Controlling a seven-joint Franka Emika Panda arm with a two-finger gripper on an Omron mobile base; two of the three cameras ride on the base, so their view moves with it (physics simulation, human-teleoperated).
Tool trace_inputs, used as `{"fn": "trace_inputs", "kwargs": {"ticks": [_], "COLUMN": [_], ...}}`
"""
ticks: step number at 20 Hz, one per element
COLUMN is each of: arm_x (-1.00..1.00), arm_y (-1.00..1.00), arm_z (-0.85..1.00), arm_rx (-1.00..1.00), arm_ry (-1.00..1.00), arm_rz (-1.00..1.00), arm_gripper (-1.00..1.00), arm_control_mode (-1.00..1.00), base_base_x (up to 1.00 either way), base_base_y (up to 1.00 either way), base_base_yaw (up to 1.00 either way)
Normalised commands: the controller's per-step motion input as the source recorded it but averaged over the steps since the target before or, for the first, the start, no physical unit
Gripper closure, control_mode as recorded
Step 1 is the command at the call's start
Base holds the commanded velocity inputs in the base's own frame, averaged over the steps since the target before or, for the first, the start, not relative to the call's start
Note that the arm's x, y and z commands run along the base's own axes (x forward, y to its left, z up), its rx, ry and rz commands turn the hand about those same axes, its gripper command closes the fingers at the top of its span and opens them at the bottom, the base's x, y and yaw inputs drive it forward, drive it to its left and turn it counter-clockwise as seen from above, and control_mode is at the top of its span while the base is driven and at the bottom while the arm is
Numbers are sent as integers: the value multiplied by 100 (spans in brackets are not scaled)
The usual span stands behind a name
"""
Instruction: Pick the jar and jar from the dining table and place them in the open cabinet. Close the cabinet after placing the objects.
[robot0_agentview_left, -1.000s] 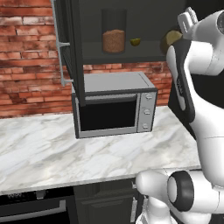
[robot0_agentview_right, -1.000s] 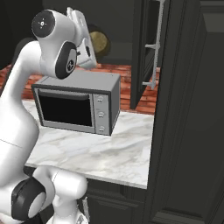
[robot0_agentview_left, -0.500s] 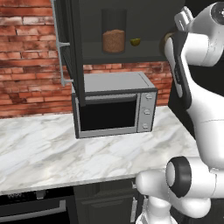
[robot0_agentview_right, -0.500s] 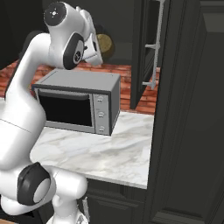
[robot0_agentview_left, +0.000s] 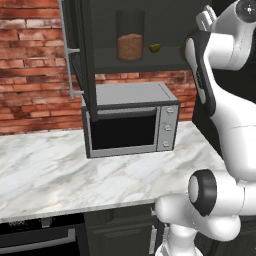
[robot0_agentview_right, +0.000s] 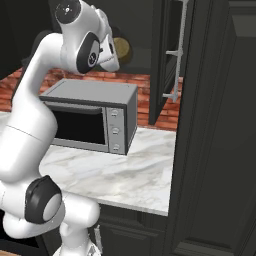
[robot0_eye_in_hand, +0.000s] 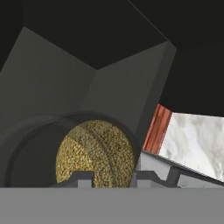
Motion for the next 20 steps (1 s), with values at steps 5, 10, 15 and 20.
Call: {"fn": "trace_inputs", "kwargs": {"ticks": [5,10,15,20], "arm_x": [11,17,22,28], "arm_y": [0,0,0,0], "arm_z": [0,-1,-5,-6], "arm_rx": [-1,-3,-4,-4], "arm_ry": [0,0,0,1], "arm_rz": [0,0,0,1], "arm_gripper": [100,100,100,100], "arm_control_mode": [-100,-100,-100,-100], "base_base_x": [0,0,0,0], "base_base_y": [0,0,0,0], "base_base_yaw": [0,0,0,0]}}
